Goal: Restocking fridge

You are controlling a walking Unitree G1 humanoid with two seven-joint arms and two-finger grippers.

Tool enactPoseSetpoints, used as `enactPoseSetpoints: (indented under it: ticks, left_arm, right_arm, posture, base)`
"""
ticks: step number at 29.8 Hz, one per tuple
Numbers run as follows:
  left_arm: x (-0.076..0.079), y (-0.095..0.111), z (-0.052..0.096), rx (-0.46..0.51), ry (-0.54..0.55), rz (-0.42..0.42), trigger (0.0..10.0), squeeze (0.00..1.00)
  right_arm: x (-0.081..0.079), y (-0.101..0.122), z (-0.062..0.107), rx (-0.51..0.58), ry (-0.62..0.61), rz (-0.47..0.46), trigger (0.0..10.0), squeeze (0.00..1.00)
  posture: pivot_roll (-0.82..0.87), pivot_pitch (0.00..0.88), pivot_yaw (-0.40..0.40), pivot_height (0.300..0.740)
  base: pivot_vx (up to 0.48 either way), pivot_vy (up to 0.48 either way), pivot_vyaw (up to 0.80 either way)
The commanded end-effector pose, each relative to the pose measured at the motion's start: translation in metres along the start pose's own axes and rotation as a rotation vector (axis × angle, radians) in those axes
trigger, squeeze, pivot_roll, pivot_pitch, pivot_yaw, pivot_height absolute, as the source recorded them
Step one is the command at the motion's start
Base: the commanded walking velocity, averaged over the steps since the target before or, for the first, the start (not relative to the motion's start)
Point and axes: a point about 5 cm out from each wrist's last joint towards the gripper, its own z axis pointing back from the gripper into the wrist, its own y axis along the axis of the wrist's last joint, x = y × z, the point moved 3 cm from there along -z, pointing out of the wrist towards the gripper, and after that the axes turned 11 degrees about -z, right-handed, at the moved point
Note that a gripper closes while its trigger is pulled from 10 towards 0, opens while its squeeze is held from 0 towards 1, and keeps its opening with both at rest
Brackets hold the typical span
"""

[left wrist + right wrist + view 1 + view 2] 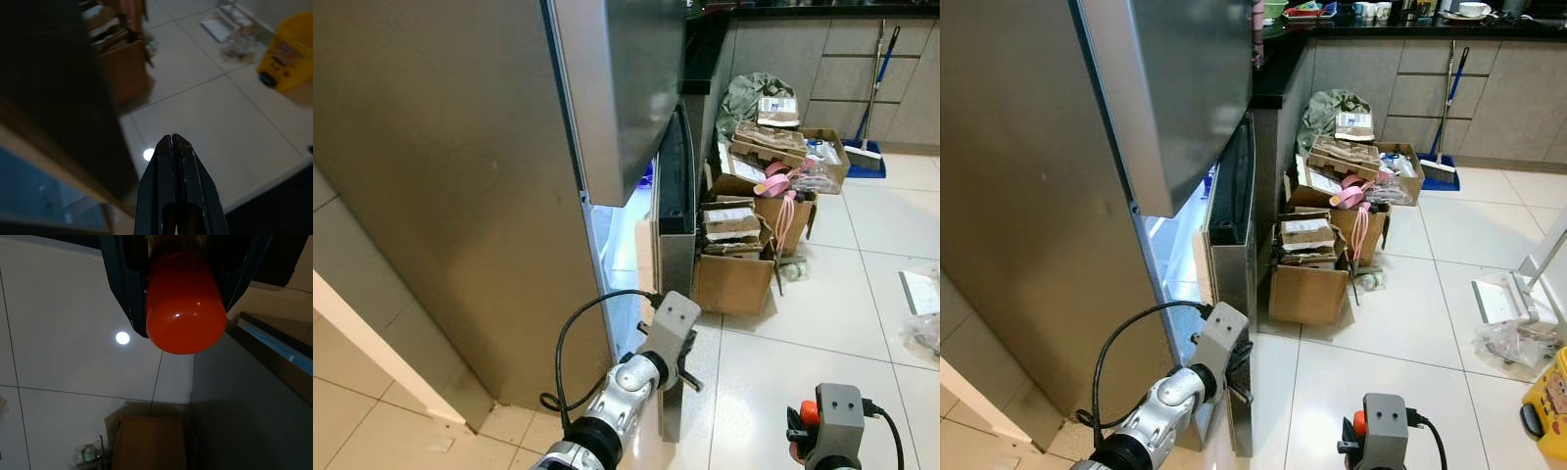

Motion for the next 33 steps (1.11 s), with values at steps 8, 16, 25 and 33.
enactPoseSetpoints:
  ticks: [8,16,25,33]
  left_arm:
    - [0.059,0.012,-0.007,0.093,-0.241,0.056,10.0,0.0]
    - [0.011,-0.023,0.019,0.002,-0.042,0.019,10.0,0.0]
    - [-0.06,-0.054,0.059,-0.124,0.215,-0.031,10.0,0.0]
    - [-0.093,-0.05,0.089,-0.055,0.383,0.036,10.0,0.0]
  right_arm:
    - [0.002,-0.003,0.003,0.0,0.003,-0.004,10.0,0.0]
    - [0.002,-0.001,0.002,0.0,0.008,0.0,10.0,0.0]
    - [-0.005,0.003,-0.002,-0.005,0.049,0.022,10.0,0.0]
    - [-0.01,0.011,-0.009,-0.004,0.075,0.037,10.0,0.0]
  posture:
    - [-0.03,0.166,0.06,0.74]
    - [-0.03,0.177,0.059,0.74]
    - [0.0,0.202,0.032,0.74]
    - [0.0,0.204,0.015,0.74]
  base:
    - [0.0,0.0,0.0]
    - [0.0,0.0,0.0]
    - [0.0,0.0,0.0]
    - [0.0,0.0,0.0]
